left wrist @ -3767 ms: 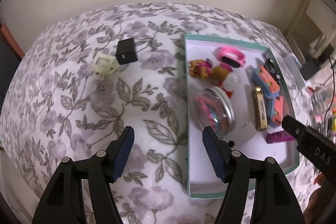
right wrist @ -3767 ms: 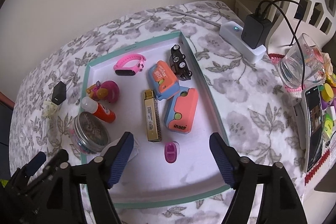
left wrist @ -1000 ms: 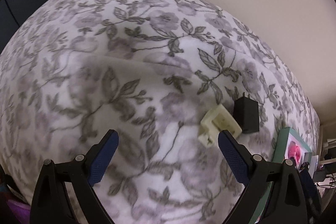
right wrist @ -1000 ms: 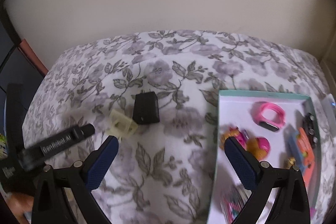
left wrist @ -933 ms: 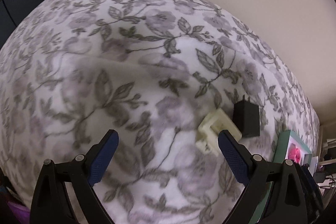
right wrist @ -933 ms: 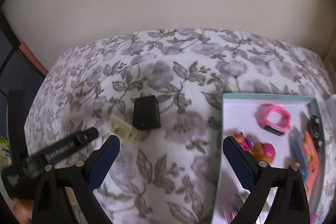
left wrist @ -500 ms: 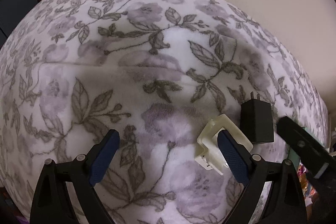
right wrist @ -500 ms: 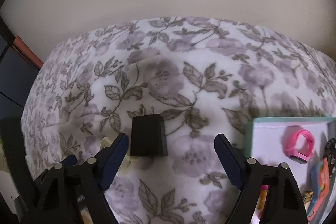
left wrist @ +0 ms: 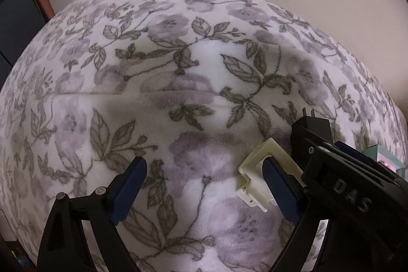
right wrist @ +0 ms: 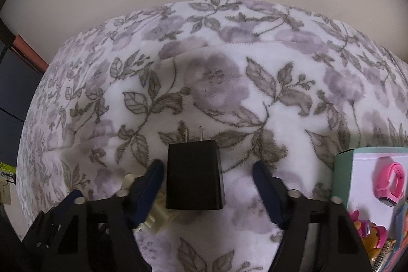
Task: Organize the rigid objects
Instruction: 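Grasp the cream plastic clip with the left tool while the right tool grasps the black charger plug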
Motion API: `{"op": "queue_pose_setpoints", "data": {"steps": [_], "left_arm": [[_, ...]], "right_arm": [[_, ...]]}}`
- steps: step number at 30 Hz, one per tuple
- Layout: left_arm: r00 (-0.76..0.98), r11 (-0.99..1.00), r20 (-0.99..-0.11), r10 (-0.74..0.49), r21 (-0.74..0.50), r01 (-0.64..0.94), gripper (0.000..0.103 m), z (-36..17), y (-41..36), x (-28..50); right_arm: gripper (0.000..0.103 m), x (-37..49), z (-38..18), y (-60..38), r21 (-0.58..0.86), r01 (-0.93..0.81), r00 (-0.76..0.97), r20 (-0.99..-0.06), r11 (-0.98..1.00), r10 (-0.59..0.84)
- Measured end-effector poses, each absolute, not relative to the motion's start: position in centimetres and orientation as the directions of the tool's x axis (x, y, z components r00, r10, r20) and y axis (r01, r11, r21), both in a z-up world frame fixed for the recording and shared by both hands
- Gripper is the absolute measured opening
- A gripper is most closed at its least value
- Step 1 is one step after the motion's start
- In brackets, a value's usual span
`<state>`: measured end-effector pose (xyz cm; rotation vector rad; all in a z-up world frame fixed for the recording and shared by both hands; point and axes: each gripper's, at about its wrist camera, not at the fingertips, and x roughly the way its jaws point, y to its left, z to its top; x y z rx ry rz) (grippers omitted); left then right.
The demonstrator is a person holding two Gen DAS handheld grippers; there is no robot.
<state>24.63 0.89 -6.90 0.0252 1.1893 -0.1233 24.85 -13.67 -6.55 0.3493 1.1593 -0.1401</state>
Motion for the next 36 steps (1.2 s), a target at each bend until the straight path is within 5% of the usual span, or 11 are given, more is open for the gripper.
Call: {"op": "queue_pose_setpoints", "data": {"steps": [9,19,34,36], "left_arm": [[0.392,0.984,-0.917,-0.071,0.001,0.179,0.076,-6.2,-0.4,23.9],[0.376,0.966,-0.924,-0.076,0.026,0.258,0.058,-6.7,-2.3,23.0],[0.358,0.977,-0.925,-0.128,-0.055,0.208,0.053,-7.1,-1.4,23.7],[0.365,0.978,-0.922,-0.129,-0.057,0.201,0.045,-7.0,-1.6,23.6]], "right_arm": [[0.048,23.8,-6.6,-14.5,0.189,0.308,0.403,-0.914,0.932,0.052],[0.047,20.7,-6.4,-16.1,0.26,0.388,0.425,-0.902,0.884,0.078],[0.046,17.8,-5.8,-17.5,0.302,0.389,0.464,-0.881,0.87,0.098],[0.046,17.5,-5.8,-17.5,0.331,0.385,0.468,-0.874,0.862,0.127]]}}
